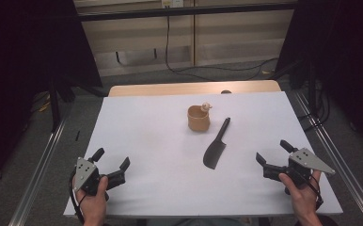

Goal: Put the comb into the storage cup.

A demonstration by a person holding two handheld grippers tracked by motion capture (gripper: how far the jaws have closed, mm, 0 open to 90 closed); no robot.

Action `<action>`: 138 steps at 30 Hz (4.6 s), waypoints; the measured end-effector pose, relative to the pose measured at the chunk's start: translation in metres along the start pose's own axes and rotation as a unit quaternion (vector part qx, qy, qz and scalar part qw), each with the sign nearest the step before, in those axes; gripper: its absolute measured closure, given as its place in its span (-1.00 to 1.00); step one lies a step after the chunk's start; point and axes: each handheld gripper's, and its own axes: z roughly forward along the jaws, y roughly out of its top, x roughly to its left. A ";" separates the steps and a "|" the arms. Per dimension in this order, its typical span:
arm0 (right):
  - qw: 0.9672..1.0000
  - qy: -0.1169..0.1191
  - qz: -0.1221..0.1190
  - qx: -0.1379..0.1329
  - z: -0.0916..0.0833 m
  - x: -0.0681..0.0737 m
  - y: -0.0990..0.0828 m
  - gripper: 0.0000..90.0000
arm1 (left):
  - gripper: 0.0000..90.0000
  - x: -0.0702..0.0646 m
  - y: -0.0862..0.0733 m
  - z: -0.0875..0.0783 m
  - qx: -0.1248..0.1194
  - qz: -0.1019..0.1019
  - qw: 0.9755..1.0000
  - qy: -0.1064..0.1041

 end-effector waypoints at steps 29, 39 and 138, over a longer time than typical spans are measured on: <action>0.995 0.099 -0.016 0.005 0.016 0.021 0.007 -0.99 | -0.95 -0.005 -0.001 0.007 0.016 0.006 1.000 -0.019; 0.995 0.097 -0.009 -0.010 0.031 0.026 0.014 -0.91 | -0.95 -0.004 0.001 0.010 0.008 0.000 1.000 -0.029; 0.908 0.278 -0.045 0.309 0.171 0.081 0.044 1.00 | -0.95 -0.008 0.001 0.013 0.023 0.015 0.998 -0.049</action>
